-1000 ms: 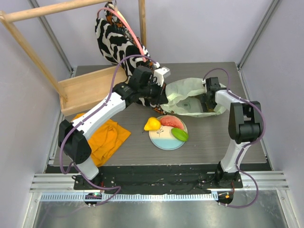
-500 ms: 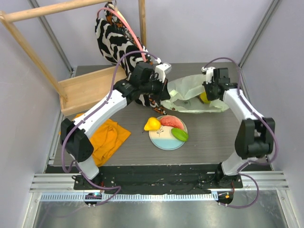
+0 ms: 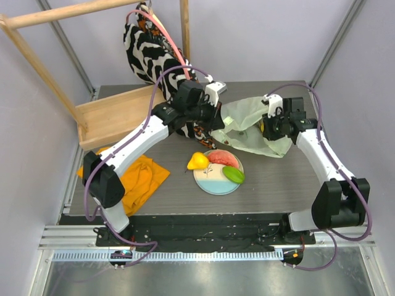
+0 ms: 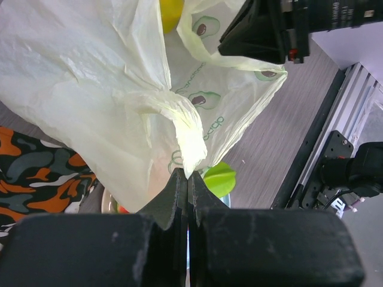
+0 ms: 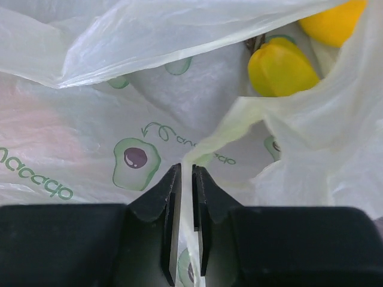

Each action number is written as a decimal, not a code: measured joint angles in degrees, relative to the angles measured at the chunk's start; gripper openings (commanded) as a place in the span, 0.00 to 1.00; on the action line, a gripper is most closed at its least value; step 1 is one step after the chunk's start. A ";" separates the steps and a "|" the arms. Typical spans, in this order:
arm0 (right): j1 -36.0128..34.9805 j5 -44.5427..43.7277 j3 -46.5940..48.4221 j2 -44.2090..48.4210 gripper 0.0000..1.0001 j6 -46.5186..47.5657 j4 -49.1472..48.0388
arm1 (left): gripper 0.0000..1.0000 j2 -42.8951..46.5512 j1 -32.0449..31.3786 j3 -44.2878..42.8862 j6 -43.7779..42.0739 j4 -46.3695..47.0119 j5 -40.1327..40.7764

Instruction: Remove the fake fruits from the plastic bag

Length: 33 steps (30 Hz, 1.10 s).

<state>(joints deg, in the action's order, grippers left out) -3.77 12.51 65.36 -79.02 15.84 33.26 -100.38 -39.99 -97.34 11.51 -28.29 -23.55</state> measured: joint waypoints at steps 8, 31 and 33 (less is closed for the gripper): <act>-0.22 4.00 9.11 -5.60 0.23 3.15 2.08 | 0.00 0.02 -0.96 0.09 -0.66 0.02 0.59; -4.59 -7.23 24.48 -29.99 0.73 29.75 8.87 | 0.00 0.04 -1.16 0.81 -1.38 0.07 1.51; -4.46 -9.07 25.07 -30.01 0.73 32.20 8.61 | 0.00 0.04 -1.16 1.01 -1.38 0.07 1.51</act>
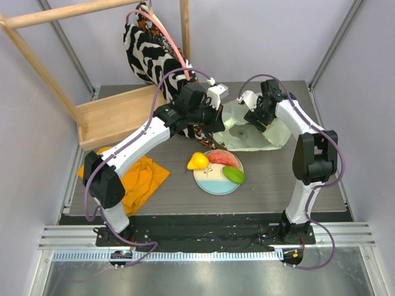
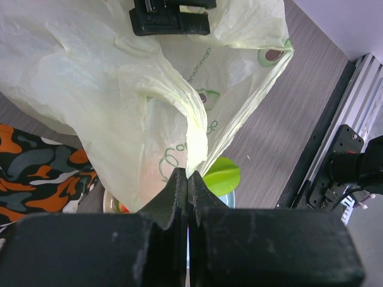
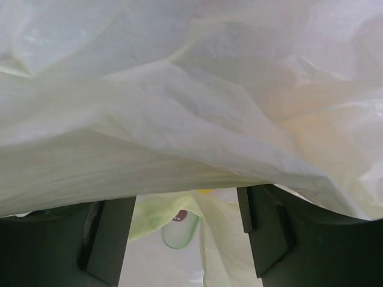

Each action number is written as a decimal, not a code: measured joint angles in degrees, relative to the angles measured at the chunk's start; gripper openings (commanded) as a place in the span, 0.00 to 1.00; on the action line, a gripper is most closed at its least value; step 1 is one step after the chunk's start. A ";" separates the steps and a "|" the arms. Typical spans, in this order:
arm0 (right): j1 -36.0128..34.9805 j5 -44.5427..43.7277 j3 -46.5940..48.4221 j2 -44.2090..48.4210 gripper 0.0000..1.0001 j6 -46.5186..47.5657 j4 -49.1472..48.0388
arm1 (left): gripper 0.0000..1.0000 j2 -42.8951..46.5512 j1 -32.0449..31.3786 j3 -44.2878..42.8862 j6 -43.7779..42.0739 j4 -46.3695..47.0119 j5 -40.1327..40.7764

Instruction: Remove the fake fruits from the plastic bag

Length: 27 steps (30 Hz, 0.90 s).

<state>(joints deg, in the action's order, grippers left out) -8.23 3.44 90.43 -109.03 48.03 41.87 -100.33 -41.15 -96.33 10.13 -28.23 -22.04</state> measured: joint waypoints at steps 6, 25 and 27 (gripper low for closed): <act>0.00 -6.56 1.66 -2.99 0.73 5.51 -0.04 | 0.00 0.02 0.00 0.48 0.00 0.04 0.00; 1.97 -7.74 7.82 -12.55 0.18 12.24 5.77 | 0.00 0.22 0.00 0.96 0.04 0.11 0.59; 1.84 -4.46 7.82 -10.05 0.18 11.76 7.61 | 0.00 0.22 -0.02 0.96 0.04 0.11 0.57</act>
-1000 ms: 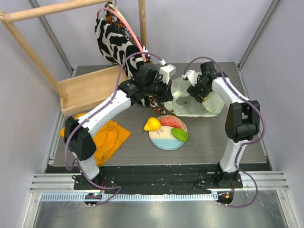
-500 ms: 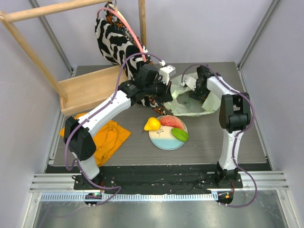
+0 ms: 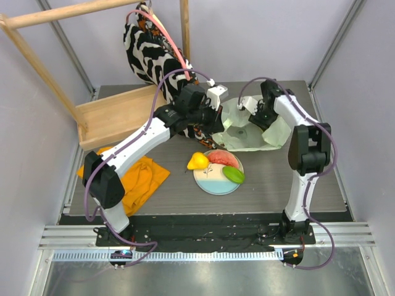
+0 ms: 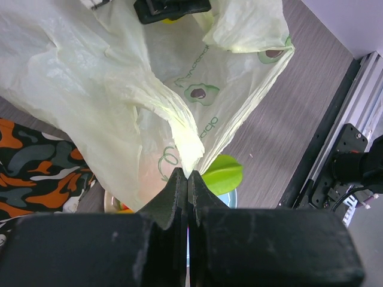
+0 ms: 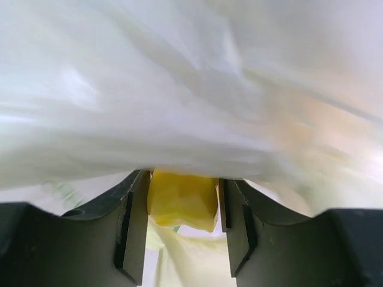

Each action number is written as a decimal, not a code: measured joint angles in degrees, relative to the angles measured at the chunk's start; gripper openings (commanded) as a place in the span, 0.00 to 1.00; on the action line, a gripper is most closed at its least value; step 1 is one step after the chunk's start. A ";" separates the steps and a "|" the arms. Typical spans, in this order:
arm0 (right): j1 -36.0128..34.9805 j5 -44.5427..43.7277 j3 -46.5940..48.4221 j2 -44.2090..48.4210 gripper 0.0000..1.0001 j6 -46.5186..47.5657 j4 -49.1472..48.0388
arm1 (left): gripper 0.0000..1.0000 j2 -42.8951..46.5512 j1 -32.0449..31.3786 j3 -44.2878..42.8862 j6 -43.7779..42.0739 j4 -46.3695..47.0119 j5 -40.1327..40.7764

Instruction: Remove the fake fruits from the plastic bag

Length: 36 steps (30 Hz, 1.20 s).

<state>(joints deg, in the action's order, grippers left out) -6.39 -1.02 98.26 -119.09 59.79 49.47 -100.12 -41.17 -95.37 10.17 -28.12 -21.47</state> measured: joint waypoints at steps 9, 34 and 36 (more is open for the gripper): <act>-3.41 15.34 -0.07 25.53 0.19 -6.05 6.47 | 0.00 -0.02 -0.09 -1.44 0.02 0.02 0.00; -40.87 18.69 -24.96 37.20 0.21 -14.25 6.25 | 0.00 -3.98 5.73 -3.10 12.17 1.99 6.78; -44.15 16.79 -24.50 33.66 0.21 -14.88 4.26 | 0.00 -3.98 6.01 -3.08 12.15 2.75 6.67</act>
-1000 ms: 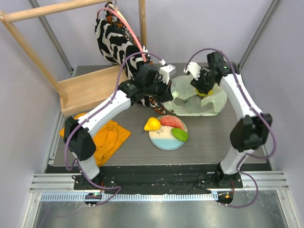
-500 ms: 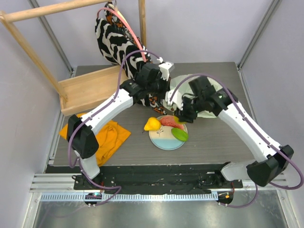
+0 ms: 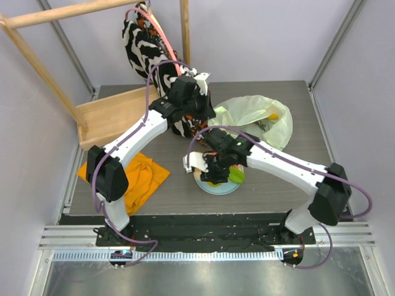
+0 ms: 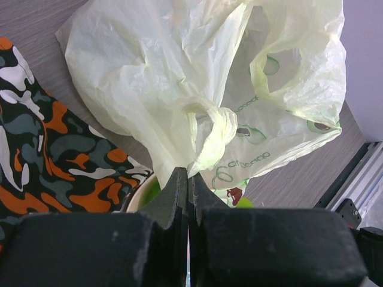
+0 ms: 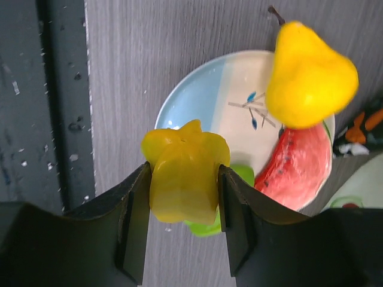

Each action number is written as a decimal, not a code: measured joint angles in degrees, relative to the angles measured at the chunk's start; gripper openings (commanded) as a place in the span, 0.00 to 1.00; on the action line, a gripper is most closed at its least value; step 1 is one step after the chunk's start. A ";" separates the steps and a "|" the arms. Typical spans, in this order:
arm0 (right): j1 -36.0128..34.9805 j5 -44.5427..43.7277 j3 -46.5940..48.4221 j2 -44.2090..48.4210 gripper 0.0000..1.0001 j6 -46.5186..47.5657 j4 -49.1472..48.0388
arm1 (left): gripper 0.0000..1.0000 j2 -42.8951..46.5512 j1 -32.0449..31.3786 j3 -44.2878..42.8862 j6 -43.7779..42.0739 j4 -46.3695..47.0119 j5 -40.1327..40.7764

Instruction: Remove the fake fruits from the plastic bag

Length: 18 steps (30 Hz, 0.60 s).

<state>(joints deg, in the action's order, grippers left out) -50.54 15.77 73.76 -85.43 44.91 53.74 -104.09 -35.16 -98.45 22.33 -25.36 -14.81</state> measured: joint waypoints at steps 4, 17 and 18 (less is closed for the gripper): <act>-4.57 -5.35 1.86 -7.56 0.20 -0.68 -3.52 | 0.00 0.57 0.02 0.57 -0.26 0.48 -0.04; -6.78 -17.27 6.49 -21.77 0.50 0.35 -5.99 | 0.00 9.35 0.28 7.13 -1.79 1.44 -0.52; -6.95 -17.66 6.78 -21.77 0.56 0.26 -5.99 | 0.00 9.49 0.33 7.28 -1.79 1.60 -0.68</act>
<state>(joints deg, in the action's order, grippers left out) -57.49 -1.89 80.53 -107.20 45.17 47.75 -94.61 -34.83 -91.18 20.53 -23.77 -15.49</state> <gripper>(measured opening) 0.497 0.010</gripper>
